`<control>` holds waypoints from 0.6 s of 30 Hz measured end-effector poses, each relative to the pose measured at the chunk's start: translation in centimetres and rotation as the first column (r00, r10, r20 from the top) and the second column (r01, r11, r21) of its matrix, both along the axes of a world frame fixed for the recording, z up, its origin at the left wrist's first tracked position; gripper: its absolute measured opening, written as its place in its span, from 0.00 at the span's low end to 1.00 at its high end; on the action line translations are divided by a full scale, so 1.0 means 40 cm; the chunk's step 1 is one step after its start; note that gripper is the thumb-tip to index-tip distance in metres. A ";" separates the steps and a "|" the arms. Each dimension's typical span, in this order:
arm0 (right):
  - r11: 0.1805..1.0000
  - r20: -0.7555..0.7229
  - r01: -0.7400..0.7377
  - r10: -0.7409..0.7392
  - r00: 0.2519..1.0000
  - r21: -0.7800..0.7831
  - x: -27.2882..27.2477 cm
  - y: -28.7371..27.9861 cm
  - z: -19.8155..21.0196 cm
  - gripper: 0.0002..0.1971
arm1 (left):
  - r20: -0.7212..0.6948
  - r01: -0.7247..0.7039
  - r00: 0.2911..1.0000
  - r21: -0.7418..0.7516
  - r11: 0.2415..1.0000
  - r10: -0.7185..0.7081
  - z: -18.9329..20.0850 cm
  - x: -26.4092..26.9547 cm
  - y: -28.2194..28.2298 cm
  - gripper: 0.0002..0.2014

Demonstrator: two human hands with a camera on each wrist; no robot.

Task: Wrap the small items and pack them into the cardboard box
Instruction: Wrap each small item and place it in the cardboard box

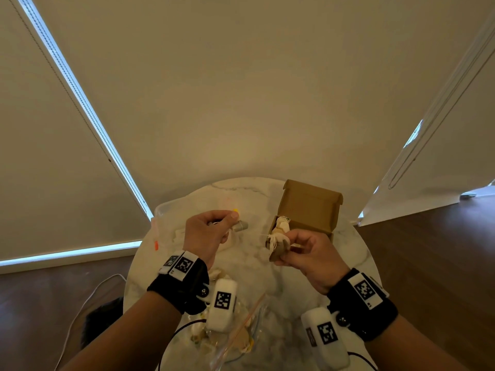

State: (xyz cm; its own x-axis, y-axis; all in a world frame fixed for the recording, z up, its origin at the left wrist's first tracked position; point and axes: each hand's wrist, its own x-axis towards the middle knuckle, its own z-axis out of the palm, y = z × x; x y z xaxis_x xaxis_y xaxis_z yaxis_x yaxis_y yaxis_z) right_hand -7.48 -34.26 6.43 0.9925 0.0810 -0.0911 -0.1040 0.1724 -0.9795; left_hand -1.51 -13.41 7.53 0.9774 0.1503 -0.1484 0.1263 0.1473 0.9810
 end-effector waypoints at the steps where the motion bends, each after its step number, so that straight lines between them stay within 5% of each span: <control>1: 1.000 0.010 -0.001 0.001 1.000 -0.010 0.002 -0.002 0.002 0.13 | 0.011 -0.007 1.000 0.007 1.000 0.007 0.000 0.002 0.001 0.07; 7: 0.961 0.071 -0.073 0.095 0.993 -0.267 0.005 -0.024 -0.011 0.11 | 0.075 -0.081 0.994 -0.016 0.997 0.082 0.004 0.023 0.024 0.09; 11: 0.734 -0.011 -0.204 0.259 0.966 -0.648 -0.008 -0.055 -0.052 0.12 | 0.144 -0.106 0.983 -0.054 0.993 0.113 0.023 0.036 0.040 0.08; 14: 0.660 -0.094 -0.270 0.290 0.952 -0.701 -0.022 -0.053 -0.067 0.11 | 0.180 -0.082 0.980 -0.056 0.995 0.090 0.042 0.029 0.032 0.06; 18: 0.705 -0.085 -0.210 0.208 0.974 -0.677 -0.018 -0.048 -0.080 0.11 | 0.208 -0.028 0.978 -0.036 0.999 0.035 0.047 0.022 0.019 0.03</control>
State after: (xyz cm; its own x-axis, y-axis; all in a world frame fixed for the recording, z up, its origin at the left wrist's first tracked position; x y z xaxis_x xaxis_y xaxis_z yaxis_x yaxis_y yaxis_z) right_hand -8.18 -36.19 3.24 0.9576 0.2020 -0.2056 -0.0579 -0.5638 -0.8239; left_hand -0.65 -12.65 9.39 0.9823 0.1796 0.0524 -0.0853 0.1805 0.9799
